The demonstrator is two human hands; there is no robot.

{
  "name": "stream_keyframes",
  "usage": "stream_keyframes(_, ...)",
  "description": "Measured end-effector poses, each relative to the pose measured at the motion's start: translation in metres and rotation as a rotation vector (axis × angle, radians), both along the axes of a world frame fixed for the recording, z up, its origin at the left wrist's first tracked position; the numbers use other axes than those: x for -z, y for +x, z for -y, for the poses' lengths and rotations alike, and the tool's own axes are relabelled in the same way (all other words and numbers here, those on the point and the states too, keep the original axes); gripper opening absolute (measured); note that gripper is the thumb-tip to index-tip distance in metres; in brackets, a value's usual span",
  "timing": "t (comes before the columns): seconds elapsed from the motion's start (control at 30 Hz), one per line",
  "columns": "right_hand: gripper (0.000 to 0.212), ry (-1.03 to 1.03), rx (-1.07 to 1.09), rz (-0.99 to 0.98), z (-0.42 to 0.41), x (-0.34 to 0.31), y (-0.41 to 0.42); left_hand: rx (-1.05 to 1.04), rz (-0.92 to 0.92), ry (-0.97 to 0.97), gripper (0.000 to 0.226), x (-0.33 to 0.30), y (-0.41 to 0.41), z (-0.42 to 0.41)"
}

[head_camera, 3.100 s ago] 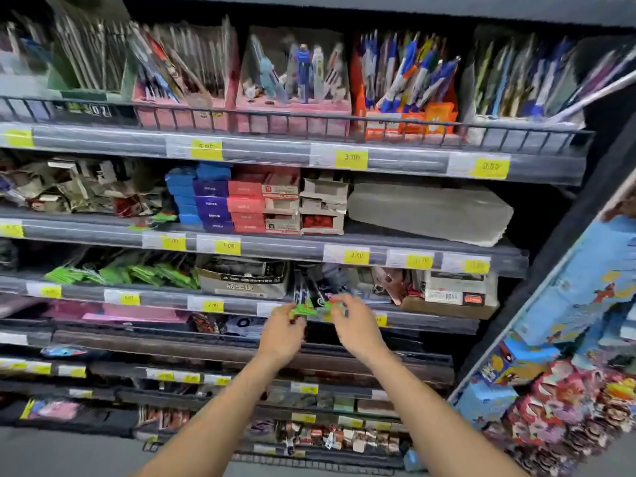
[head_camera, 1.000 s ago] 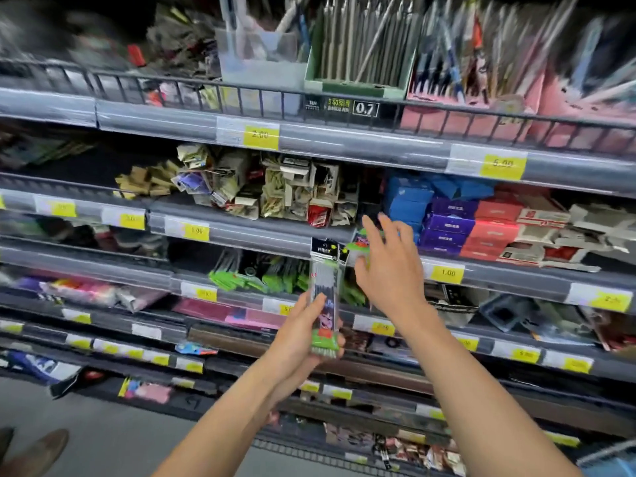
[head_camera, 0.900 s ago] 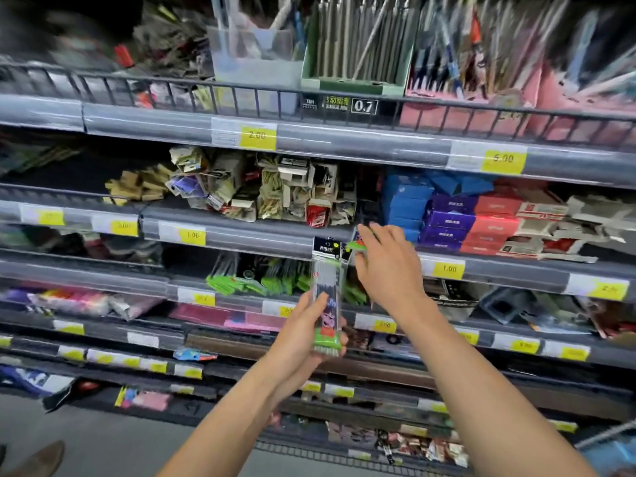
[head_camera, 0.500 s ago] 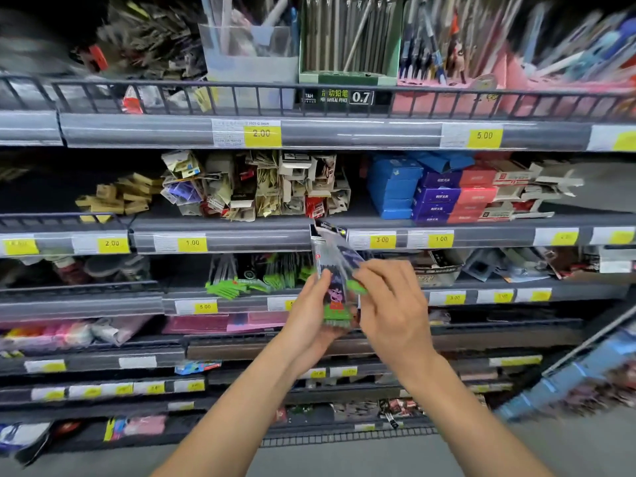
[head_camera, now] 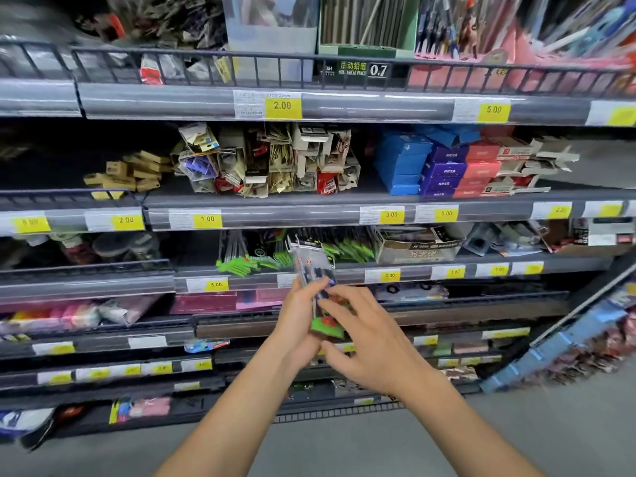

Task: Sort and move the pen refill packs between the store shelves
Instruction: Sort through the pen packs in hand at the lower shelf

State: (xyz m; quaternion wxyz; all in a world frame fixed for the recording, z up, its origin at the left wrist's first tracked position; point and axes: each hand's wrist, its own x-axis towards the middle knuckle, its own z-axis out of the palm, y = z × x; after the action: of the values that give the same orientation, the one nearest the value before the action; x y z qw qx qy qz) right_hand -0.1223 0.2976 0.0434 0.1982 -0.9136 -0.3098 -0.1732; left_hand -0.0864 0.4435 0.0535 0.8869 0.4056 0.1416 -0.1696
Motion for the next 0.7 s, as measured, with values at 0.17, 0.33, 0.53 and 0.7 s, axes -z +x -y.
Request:
stream_keyframes(0.17, 0.03, 0.153, -0.087, 0.146, 0.012, 0.019, 0.026, 0.058, -0.037, -0.025, 0.033, 0.011, 0.002, -0.003)
stream_keyframes(0.33, 0.022, 0.239, -0.083, 0.18, 0.01, 0.026, 0.06, 0.037, 0.012, 0.082, 0.027, 0.012, 0.026, 0.002)
stream_keyframes(0.53, 0.031, 0.207, 0.039, 0.159, 0.012, 0.034, 0.108, -0.113, 0.002, 0.479, 0.04, 0.012, 0.084, -0.016)
stream_keyframes(0.7, 0.051, 0.008, 0.406, -0.078, 0.021, 0.049, 0.156, -0.274, 0.012, 0.944, 0.035, 0.016, 0.142, -0.042)
